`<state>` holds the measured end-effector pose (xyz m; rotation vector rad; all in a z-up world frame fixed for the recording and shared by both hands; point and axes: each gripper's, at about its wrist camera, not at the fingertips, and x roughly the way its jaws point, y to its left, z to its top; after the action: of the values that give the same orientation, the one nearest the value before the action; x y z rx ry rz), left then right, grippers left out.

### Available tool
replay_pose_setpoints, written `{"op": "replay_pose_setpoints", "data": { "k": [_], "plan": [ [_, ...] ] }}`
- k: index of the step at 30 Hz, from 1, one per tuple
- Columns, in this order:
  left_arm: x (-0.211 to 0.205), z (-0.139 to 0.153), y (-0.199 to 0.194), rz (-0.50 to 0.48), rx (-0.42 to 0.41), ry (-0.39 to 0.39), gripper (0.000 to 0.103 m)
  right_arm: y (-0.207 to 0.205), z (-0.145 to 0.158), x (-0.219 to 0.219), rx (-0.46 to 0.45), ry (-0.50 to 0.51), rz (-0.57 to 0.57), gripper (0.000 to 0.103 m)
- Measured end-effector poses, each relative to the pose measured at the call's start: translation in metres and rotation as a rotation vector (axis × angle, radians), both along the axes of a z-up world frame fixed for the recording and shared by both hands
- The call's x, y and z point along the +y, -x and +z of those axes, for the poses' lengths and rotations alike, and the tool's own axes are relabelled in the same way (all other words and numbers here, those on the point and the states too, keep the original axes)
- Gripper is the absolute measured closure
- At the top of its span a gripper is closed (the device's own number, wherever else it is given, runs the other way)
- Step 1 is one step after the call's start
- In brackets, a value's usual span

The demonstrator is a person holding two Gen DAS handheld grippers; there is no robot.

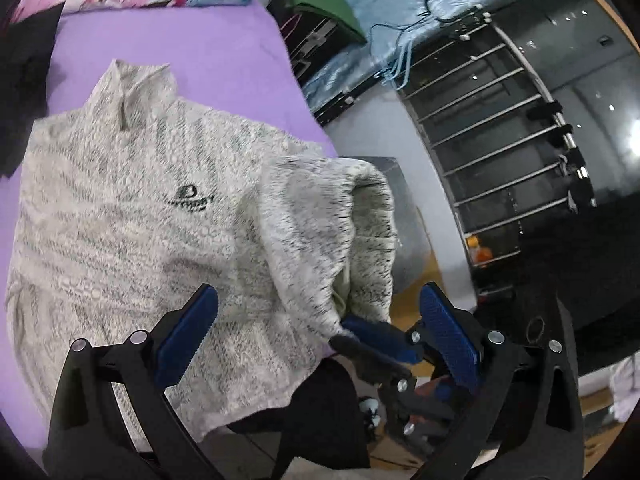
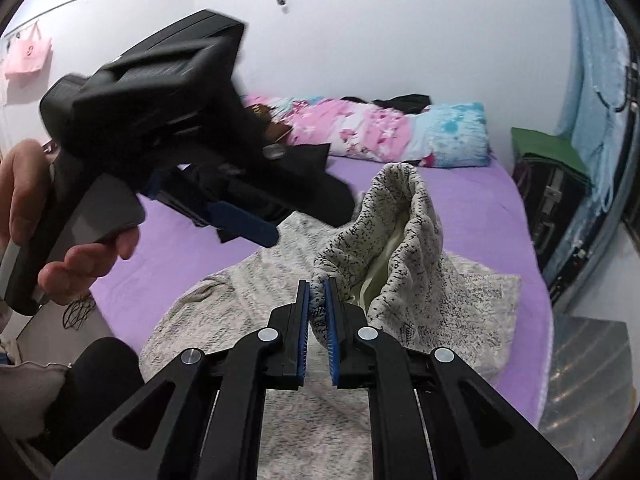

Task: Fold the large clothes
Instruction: 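Close the left tool on the cuff while the right tool opens and releases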

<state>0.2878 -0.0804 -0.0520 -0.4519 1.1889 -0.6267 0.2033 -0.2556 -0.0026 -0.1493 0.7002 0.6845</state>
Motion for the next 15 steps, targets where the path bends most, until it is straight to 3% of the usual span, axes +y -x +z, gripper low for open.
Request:
{"op": "replay_pose_setpoints", "data": {
  "k": [5, 9, 15],
  "plan": [
    [0.013, -0.012, -0.007, 0.02, 0.019, -0.042, 0.008, -0.002, -0.006, 0.017, 0.017, 0.011, 0.024, 0.095],
    [0.03, -0.029, -0.013, 0.055, 0.075, -0.03, 0.029, -0.002, -0.01, 0.031, 0.023, 0.023, 0.042, 0.095],
    [0.053, -0.053, -0.014, 0.088, 0.142, 0.028, 0.034, -0.005, -0.022, 0.048, 0.054, 0.035, 0.062, 0.096]
  ]
}}
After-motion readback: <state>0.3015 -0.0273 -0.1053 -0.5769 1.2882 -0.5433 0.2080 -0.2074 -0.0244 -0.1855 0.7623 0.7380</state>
